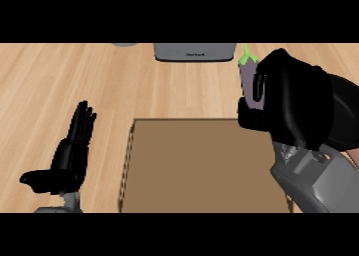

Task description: Pick the eggplant from the tray and place it in the pot

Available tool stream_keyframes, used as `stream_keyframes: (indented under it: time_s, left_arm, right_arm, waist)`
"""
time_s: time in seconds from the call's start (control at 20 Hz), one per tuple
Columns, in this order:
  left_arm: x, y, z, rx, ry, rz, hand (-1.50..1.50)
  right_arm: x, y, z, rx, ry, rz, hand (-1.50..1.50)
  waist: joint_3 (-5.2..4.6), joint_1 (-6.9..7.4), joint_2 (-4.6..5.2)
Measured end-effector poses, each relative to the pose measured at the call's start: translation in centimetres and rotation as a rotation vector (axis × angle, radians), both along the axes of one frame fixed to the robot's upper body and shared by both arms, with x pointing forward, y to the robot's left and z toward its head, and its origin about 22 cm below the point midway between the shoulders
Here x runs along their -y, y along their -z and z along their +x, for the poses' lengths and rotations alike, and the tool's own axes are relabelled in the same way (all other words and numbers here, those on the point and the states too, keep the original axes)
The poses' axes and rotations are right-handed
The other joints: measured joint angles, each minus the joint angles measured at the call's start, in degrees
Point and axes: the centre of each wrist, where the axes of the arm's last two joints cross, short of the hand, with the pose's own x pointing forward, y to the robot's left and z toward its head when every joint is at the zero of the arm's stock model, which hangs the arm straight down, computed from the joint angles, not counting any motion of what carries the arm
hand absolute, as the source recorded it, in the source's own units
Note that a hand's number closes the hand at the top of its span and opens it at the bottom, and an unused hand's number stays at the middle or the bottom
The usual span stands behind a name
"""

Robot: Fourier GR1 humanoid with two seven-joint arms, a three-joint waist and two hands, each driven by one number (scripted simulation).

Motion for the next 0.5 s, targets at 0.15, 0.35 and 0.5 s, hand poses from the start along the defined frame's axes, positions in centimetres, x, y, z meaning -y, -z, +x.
stream_keyframes:
  time_s: [0.15, 0.35, 0.5]
  left_arm:
    - [0.1, -0.1, -0.2, -0.002, 0.005, -0.005, 0.0]
    - [0.3, 0.0, 0.3, 0.001, 0.007, -0.003, 0.0]
    - [0.2, -0.2, 0.8, 0.005, 0.006, -0.006, 0.0]
  right_arm:
    - [2.7, 0.3, 0.6, -0.006, 0.053, 0.004, 1.5]
    - [7.0, 0.5, 1.8, -0.002, 0.106, 0.012, 1.5]
    - [10.6, 0.4, 2.7, -0.006, 0.135, 0.017, 1.5]
  waist:
    - [0.01, 0.07, 0.03]
    - [0.02, 0.08, 0.09]
    - [0.02, 0.08, 0.12]
